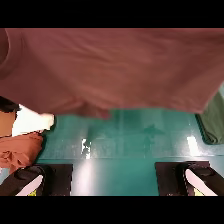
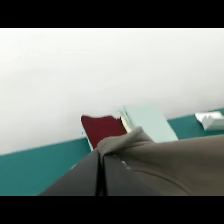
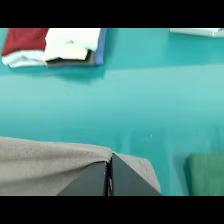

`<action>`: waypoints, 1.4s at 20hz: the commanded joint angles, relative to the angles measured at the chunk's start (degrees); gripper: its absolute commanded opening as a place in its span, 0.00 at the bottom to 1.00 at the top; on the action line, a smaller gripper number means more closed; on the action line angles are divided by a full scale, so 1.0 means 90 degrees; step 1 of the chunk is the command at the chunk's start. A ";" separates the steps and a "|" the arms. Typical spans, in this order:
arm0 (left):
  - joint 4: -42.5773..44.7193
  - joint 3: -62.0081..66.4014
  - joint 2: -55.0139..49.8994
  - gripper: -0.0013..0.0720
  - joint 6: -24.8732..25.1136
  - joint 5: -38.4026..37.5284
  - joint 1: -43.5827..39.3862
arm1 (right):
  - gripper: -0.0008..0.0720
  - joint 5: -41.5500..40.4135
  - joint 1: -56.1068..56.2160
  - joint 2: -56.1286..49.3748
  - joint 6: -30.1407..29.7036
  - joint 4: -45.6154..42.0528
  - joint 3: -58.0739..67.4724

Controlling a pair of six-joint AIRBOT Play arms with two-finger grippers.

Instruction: Fold the shirts.

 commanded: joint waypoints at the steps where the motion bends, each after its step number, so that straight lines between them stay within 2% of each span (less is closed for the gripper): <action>1: 0.0163 -0.0177 -0.0797 0.05 -0.0005 -0.1052 0.0005 | 0.03 0.0833 -0.0005 -0.0971 -0.0053 0.0000 0.0636; 3: 0.0163 -0.0729 -0.1581 0.05 -0.0010 -0.1489 0.0005 | 0.03 0.0901 -0.0005 -0.1579 -0.0138 0.0177 0.0270; 5: 0.0117 -0.1518 -0.2375 0.05 -0.0053 -0.1438 0.0005 | 0.03 0.0753 -0.0002 -0.2103 -0.0204 0.0503 -0.0481; 9: 0.0248 -0.2654 -0.3776 0.05 -0.0044 -0.0216 0.0005 | 0.03 -0.0515 0.0114 -0.3143 -0.0221 0.0639 -0.2215; 12: 0.0270 -0.2671 -0.4388 0.05 -0.0046 0.0444 0.0005 | 0.03 -0.1379 0.0255 -0.3806 -0.0219 0.0644 -0.2409; 14: 0.0272 -0.2669 -0.4410 0.05 -0.0051 0.0571 0.0005 | 0.04 -0.1501 0.0308 -0.4104 -0.0216 0.0665 -0.2152; 15: 0.0272 -0.2667 -0.4376 0.06 -0.0046 0.0520 0.0007 | 0.24 -0.1474 0.0325 -0.4204 -0.0221 0.0661 -0.1955; 16: 0.0299 -0.2628 -0.4354 0.21 -0.0049 0.0379 0.0005 | 0.53 -0.1416 0.0323 -0.4255 -0.0221 0.0658 -0.1756; 17: 0.0313 -0.2535 -0.4328 0.56 -0.0053 0.0124 0.0044 | 0.56 -0.1353 0.0284 -0.4265 -0.0277 0.0656 -0.1537; 20: 0.0296 -0.2409 -0.4017 0.58 -0.0243 -0.0838 0.0240 | 0.56 -0.0865 0.0061 -0.3973 -0.0549 0.0610 -0.1231; 22: 0.0308 -0.2892 -0.3526 0.58 -0.0245 -0.1064 0.0257 | 0.56 -0.0845 -0.0260 -0.3419 -0.0629 0.0576 -0.1836; 25: 0.0097 -0.4245 -0.2640 0.58 -0.0576 -0.0991 0.0257 | 0.56 -0.0651 -0.1018 -0.2550 -0.0678 0.0308 -0.3240; 26: 0.0012 -0.4692 -0.2385 0.58 -0.0636 -0.0937 0.0257 | 0.63 -0.0614 -0.1299 -0.2324 -0.0721 0.0204 -0.3725; 27: -0.0092 -0.5139 -0.2147 0.58 -0.0716 -0.0845 0.0255 | 0.79 -0.0612 -0.1581 -0.2149 -0.0789 0.0204 -0.4167; 28: -0.0214 -0.5498 -0.1974 0.58 -0.0724 -0.0741 0.0257 | 0.83 -0.0612 -0.1848 -0.2025 -0.0787 0.0214 -0.4571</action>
